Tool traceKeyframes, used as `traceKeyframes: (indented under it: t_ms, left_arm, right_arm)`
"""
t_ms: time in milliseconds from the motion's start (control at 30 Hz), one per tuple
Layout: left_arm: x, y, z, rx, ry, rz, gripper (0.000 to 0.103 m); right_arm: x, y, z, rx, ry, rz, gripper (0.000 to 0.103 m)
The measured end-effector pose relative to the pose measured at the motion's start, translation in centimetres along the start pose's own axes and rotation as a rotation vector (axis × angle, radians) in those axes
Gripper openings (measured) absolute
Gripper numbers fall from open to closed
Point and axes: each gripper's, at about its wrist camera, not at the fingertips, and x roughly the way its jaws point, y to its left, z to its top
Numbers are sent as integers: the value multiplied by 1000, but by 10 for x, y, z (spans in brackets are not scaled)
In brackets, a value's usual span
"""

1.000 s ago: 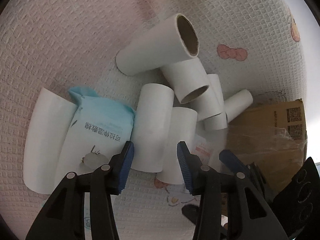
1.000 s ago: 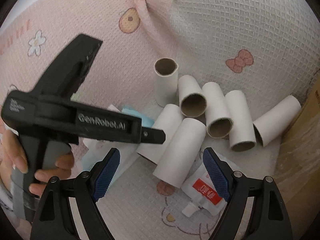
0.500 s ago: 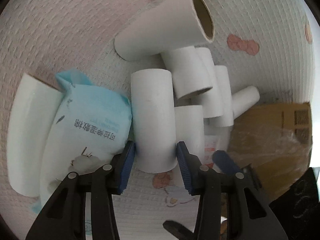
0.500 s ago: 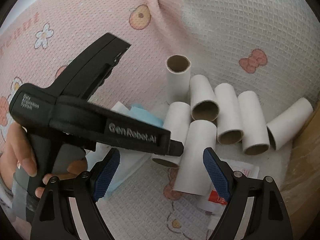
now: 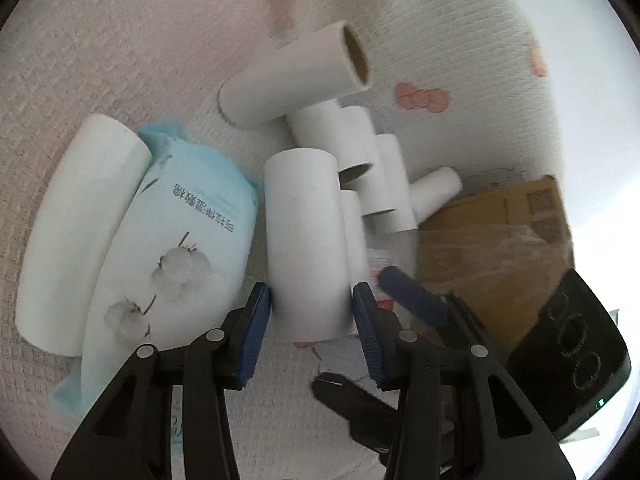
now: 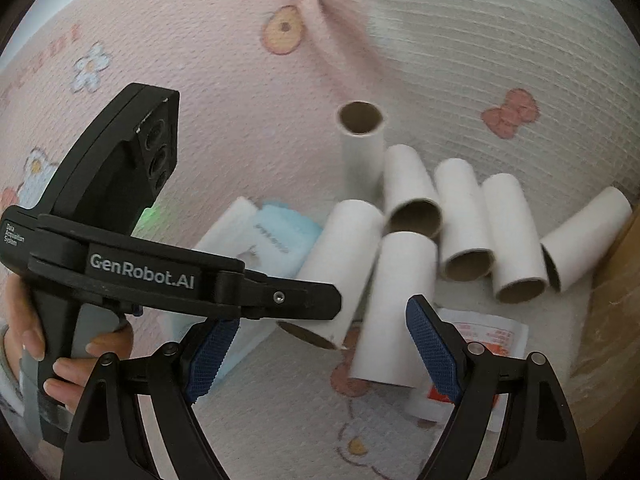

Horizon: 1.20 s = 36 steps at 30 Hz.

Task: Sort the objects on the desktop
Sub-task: 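Close the left gripper around the white paper tube and lift it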

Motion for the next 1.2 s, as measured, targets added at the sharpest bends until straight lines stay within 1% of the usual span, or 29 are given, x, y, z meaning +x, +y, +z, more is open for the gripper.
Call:
traceKeyframes:
  t_ms: [33, 67, 100, 133, 200, 233, 267, 367, 400, 433, 467, 567, 733, 833, 967, 1133, 1167, 1200]
  left_arm:
    - [0, -4, -2, 14, -8, -22, 46]
    - [-9, 2, -4, 21, -12, -37, 46]
    - [-15, 5, -7, 28, -14, -51, 46]
    - [-33, 15, -15, 34, -14, -49, 46]
    - [-34, 10, -19, 54, -35, -21, 47]
    - [-34, 7, -21, 70, -51, -12, 46]
    - [-43, 13, -23, 79, -56, -10, 46]
    - [-53, 16, -27, 94, -80, -15, 46]
    - [-54, 15, -28, 95, -87, -22, 46]
    - [-56, 17, -29, 95, -87, -27, 46]
    - [-58, 18, -29, 91, -85, -34, 46]
    - [-58, 18, -31, 87, -86, -49, 46]
    - [-61, 10, -31, 111, -107, -60, 46]
    - [-73, -1, -33, 134, -141, -63, 46]
    - [-94, -19, -35, 161, -200, -71, 47]
    - [-123, -49, -31, 231, -266, -66, 47]
    - [-129, -56, -29, 245, -273, -65, 47]
    - [-133, -61, -28, 253, -279, -66, 47]
  right_arm:
    - [3, -1, 4, -6, 0, 3, 84]
    - [4, -1, 6, -7, 0, 10, 84]
    - [5, 0, 6, 29, -18, 4, 82]
    - [7, 1, 6, 25, -9, 13, 72]
    - [6, 5, 5, 6, -14, -4, 64]
    - [5, 6, 5, 2, -13, 0, 64]
    - [5, 6, 5, 0, -10, 2, 64]
    - [8, 6, 0, -12, -13, -5, 64]
    - [-8, 3, -5, -12, -9, 1, 64]
    - [-9, 2, -6, -1, -7, 1, 64]
    - [1, 0, 0, 10, -8, 2, 64]
    - [6, -7, 2, 51, -10, 16, 64]
    - [-13, -10, 6, 58, -35, 5, 63]
    - [-16, -4, 10, 50, -56, -6, 63]
    - [-35, 6, 21, 36, -101, -18, 63]
    - [-62, 18, 39, 17, -184, -41, 63]
    - [-54, 24, 43, 16, -196, -46, 63]
    - [-57, 25, 47, 18, -206, -48, 63]
